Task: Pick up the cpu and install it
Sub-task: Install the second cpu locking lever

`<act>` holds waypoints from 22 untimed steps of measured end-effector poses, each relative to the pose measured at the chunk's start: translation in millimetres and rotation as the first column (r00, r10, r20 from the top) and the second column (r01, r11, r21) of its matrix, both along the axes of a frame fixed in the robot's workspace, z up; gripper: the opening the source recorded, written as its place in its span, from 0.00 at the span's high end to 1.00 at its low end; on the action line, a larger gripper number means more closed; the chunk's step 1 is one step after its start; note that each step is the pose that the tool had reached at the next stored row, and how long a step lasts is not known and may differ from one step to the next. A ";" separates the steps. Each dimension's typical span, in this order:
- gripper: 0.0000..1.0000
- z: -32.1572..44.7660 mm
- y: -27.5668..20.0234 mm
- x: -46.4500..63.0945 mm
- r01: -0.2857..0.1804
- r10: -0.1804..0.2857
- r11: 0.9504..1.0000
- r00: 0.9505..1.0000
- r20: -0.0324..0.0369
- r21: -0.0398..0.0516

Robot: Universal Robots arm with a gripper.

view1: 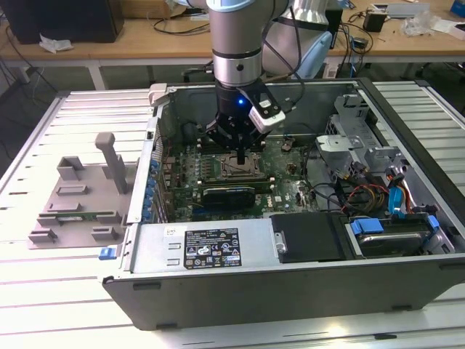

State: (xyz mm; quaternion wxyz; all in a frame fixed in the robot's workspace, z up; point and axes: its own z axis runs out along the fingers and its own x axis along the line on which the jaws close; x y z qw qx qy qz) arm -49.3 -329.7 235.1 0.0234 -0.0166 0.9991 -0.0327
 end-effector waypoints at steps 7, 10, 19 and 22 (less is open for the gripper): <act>0.89 0.0 -8.4 0.0 0.000 0.000 1.000 1.000 0.000 0.000; 0.89 -0.1 -14.1 -0.1 0.000 0.000 1.000 1.000 0.000 0.000; 0.89 -3.2 -18.7 -8.1 0.000 0.000 1.000 1.000 0.000 0.000; 0.89 -3.8 -18.7 -9.6 0.000 0.000 1.000 1.000 0.001 0.000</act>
